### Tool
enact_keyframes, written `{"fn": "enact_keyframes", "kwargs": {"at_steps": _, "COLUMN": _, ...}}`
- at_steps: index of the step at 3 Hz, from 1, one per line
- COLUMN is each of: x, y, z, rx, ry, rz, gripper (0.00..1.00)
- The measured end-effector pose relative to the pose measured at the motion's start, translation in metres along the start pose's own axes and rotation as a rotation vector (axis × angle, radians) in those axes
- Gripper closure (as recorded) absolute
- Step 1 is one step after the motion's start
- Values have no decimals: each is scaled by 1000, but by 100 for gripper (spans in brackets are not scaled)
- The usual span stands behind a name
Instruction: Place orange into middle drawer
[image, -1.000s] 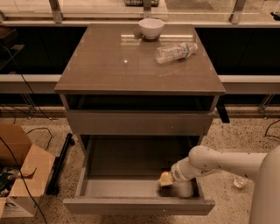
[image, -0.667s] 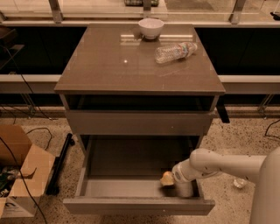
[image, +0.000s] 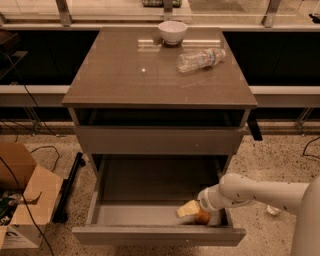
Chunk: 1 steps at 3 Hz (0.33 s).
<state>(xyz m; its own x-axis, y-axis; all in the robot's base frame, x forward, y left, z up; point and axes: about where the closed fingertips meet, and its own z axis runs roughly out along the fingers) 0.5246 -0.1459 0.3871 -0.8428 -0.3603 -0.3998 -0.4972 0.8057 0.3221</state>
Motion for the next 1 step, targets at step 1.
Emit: {"fn": "enact_keyframes", "kwargs": {"at_steps": 1, "x": 0, "y": 0, "z": 0, "rx": 0, "ry": 0, "rz": 0, "gripper": 0}}
